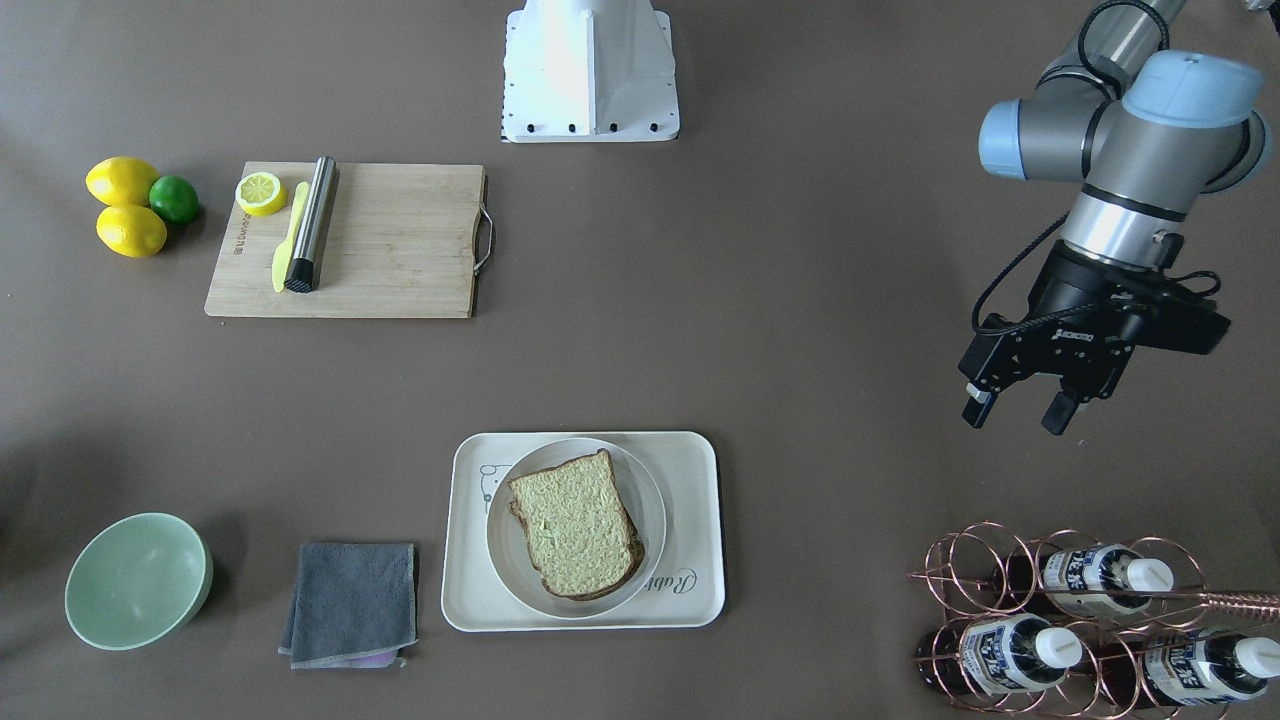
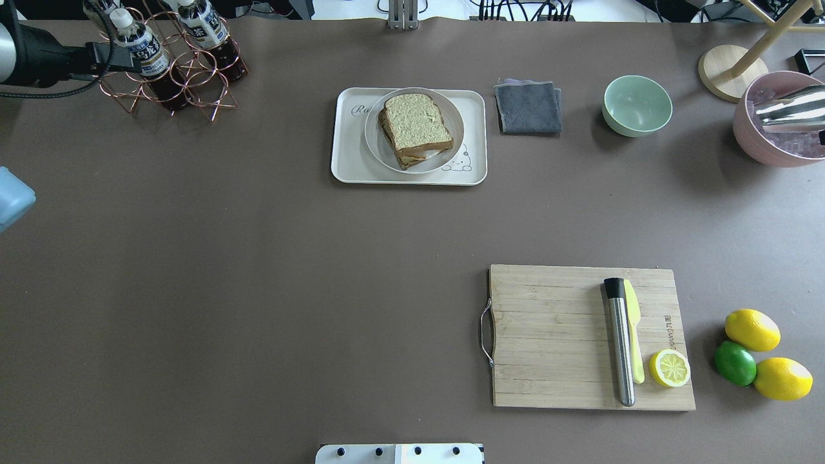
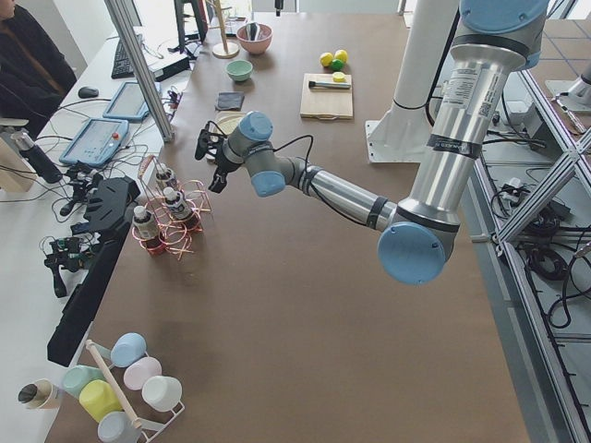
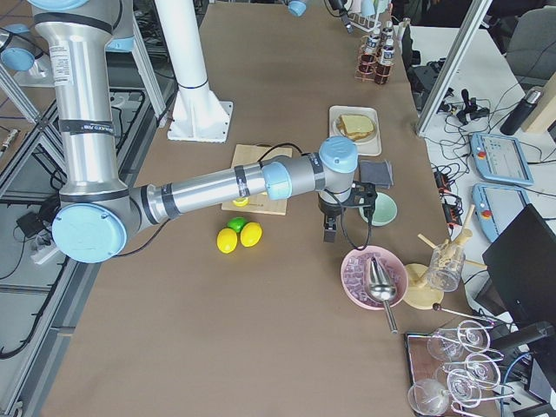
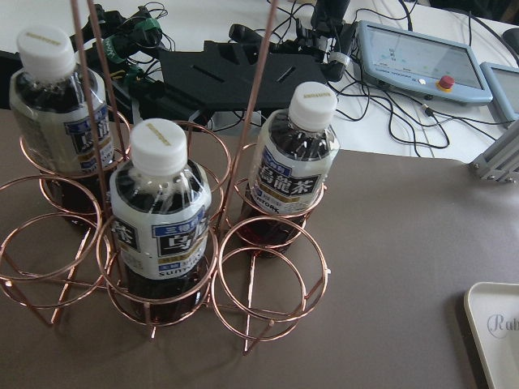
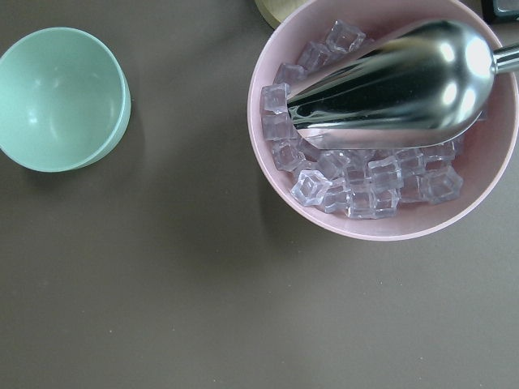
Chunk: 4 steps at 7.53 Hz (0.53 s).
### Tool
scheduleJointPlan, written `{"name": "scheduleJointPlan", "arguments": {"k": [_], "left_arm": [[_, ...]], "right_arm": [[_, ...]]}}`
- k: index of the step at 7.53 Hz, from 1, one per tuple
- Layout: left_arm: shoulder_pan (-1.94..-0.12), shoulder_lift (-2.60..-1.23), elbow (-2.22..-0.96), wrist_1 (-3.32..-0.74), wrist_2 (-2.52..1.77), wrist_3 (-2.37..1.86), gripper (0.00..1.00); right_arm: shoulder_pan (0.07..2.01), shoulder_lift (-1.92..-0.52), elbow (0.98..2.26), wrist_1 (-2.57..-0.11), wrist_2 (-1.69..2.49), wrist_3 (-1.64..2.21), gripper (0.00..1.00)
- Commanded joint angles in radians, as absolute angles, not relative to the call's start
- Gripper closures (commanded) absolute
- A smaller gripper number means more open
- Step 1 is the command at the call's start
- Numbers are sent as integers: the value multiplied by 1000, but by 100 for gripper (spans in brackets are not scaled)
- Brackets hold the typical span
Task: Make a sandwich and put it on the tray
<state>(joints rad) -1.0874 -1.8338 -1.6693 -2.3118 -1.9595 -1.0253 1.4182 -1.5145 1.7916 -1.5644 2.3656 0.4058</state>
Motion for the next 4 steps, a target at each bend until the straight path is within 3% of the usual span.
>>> {"name": "scheduleJointPlan", "arguments": {"k": [1,3,4], "left_arm": [[-1250,-1769,-1608,-2298,-2188,-839,3],[-1410,-1772,-1502,-2167,-2407,-499,3],[-1457,-1773,-1508,-2055,-2448,-356,3]], "right_arm": [[1433,-1517,1781,-1566,2365,387,1],[1462,-1532,1769,-1571,2356,321,1],[1497,-1539,1741,-1571,2352,245,1]]}}
